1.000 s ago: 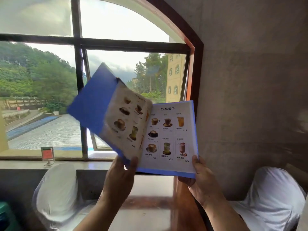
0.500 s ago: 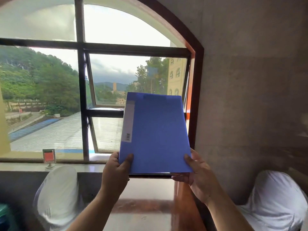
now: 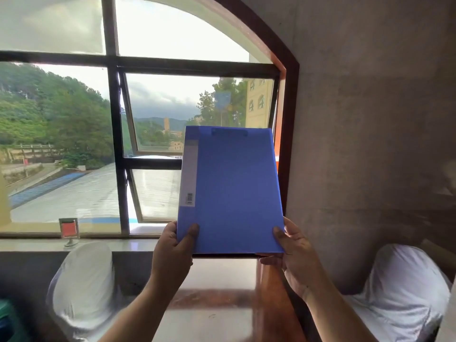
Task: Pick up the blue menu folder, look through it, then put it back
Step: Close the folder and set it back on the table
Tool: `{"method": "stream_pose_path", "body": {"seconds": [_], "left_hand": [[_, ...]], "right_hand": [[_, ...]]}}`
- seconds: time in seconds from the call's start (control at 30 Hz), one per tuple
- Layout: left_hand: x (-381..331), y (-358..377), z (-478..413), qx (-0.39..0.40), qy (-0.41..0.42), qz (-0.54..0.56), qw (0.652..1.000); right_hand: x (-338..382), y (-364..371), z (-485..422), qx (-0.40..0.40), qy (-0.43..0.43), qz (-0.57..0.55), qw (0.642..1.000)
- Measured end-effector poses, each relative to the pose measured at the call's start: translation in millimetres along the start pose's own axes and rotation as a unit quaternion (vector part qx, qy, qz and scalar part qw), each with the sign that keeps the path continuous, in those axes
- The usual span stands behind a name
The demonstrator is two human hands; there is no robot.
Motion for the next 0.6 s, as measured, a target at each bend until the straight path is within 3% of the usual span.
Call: {"method": "stream_pose_path", "body": {"seconds": [0.17, 0.33, 0.47, 0.6], "left_hand": [[74, 37, 32, 0.177, -0.125, 0.054, 0.975], [224, 43, 138, 0.276, -0.241, -0.148, 0.919], [322, 36, 264, 0.342, -0.283, -0.332, 0.832], [391, 18, 391, 0.384, -0.374, -0.357, 0.765]], "right_hand": [[-59, -53, 21, -0.049, 0.046, 0.068, 0.995], [-205, -142, 110, -0.089, 0.196, 0.188, 0.958], [-315, -206, 217, -0.074, 0.34, 0.328, 0.878], [-385, -250, 319, -0.024, 0.437, 0.433, 0.788]]}}
Point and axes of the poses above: each hand's wrist, its own z-axis away from the middle knuckle, its own y-axis out of the palm, x = y × z, the point moved 8 cm from there along -z, towards the middle knuckle, and after that the axes turned 6 degrees about -z, right-handed, at the moved point
